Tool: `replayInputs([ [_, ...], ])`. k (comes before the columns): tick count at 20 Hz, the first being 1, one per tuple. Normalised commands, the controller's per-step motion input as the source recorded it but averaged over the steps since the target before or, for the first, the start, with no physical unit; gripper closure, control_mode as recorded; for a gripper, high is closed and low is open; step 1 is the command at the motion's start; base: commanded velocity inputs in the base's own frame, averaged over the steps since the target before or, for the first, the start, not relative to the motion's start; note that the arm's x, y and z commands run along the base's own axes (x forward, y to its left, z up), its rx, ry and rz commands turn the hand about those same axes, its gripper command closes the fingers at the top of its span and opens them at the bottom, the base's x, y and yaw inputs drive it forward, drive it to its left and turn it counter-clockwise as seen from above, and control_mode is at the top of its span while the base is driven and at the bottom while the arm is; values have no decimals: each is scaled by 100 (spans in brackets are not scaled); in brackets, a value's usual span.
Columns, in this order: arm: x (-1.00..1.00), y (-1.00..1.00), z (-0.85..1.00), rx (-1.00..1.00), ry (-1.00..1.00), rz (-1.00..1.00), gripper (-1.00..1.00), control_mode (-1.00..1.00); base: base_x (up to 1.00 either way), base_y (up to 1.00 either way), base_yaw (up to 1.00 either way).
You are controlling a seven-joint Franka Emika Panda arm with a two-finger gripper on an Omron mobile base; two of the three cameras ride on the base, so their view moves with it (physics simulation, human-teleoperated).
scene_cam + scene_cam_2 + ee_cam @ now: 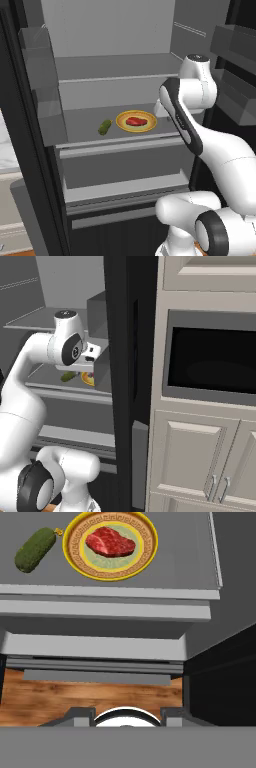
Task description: Retrieve the steak from the fridge and place it on the cutting board.
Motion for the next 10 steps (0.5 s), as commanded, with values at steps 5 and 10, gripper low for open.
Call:
replayInputs([
  [5, 0, 0, -26, -2, 0, 0, -100, -100, 0, 0, 0],
  [10, 2, 0, -32, -1, 0, 0, -100, -100, 0, 0, 0],
])
